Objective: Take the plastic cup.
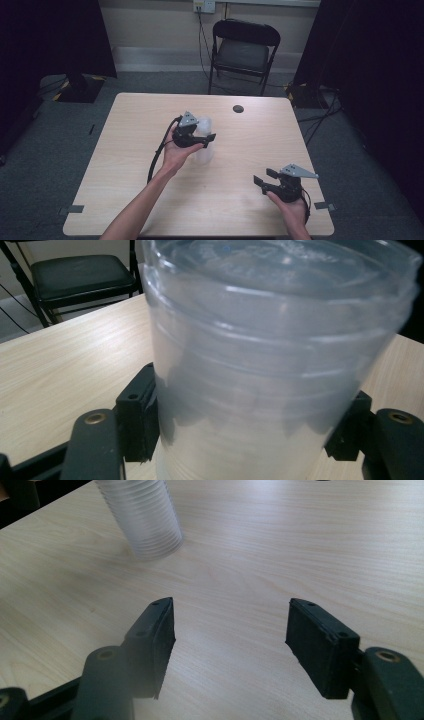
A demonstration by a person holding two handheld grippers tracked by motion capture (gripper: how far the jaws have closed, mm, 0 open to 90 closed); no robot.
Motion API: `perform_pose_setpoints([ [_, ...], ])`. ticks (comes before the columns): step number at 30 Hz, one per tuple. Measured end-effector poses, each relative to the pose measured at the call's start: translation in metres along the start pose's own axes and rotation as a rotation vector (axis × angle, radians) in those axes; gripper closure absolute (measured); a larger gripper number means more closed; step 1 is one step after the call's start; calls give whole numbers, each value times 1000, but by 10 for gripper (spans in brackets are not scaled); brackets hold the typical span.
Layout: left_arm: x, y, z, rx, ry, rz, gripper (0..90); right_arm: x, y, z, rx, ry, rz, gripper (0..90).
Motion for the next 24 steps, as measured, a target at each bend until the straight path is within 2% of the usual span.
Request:
perform_pose_setpoints([
  [5,-4,2,1,4,10,-10,319,-1,-1,0,0,-1,1,360],
  [10,-8,2,4,-8,14,-12,326,0,-1,0,-1,-5,0,360],
  [12,-10,2,5,-8,10,13,328,-1,-1,1,-2,1,3,359],
  [17,-14,1,6,-11,14,12,333,-1,0,1,-3,1,-1,359],
  [19,-19,1,8,-10,29,26,334,-1,0,1,-3,-1,-1,359],
  [24,-27,2,14,-13,60,26,334,-1,-1,0,-5,-2,0,360],
])
Point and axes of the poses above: each handheld gripper's, and its own axes: z roughly backward along the jaws, x roughly out of its underside, y roughly to its right, the point moved 3 cm from there along -z, roughly forward along the jaws, and after that the axes turned 4 degrees about y, right-handed, at the moved point
